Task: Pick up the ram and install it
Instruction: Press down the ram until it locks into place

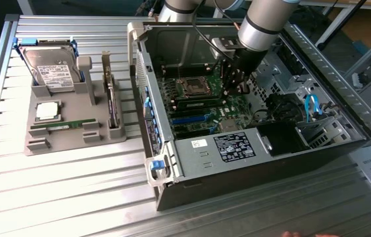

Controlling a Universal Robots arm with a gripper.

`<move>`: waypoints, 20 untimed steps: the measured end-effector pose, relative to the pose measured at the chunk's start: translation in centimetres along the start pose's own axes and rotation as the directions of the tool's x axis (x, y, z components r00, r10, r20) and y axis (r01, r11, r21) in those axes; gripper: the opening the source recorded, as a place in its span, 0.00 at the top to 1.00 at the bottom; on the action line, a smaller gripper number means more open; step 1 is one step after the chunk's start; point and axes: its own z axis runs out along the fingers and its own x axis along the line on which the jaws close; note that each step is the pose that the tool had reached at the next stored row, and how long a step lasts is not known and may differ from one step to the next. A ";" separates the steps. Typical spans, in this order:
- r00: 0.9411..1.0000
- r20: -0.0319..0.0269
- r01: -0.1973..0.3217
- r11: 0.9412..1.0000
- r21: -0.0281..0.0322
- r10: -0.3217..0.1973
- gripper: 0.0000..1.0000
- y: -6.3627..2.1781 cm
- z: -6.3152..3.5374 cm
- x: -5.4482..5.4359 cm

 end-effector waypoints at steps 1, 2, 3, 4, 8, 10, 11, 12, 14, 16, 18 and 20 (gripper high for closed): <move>1.000 0.000 0.000 1.000 0.000 0.000 0.90 0.00 0.02 0.0; 1.000 0.000 0.000 1.000 0.000 0.000 0.90 0.00 0.03 0.0; 1.000 0.000 0.000 1.000 0.000 0.000 0.90 0.00 0.04 0.0; 1.000 0.000 0.000 1.000 0.000 0.000 0.90 0.00 0.05 0.0; 1.000 0.000 0.000 1.000 0.000 0.000 0.90 0.00 0.07 0.1; 1.000 0.000 0.000 1.000 0.000 0.000 0.90 0.00 0.10 0.1; 1.000 0.000 0.000 1.000 0.000 0.000 0.90 0.00 0.11 0.1; 1.000 0.000 0.000 1.000 0.000 0.000 0.90 -0.01 0.11 0.1; 1.000 0.000 0.000 1.000 0.000 0.000 0.90 0.00 0.12 0.1; 1.000 0.000 0.000 1.000 0.000 0.000 0.90 -0.01 0.11 0.1; 1.000 0.001 0.000 1.000 0.000 0.000 0.90 0.00 -0.02 0.1; 1.000 0.000 0.000 1.000 0.000 0.000 0.90 0.02 -0.40 0.1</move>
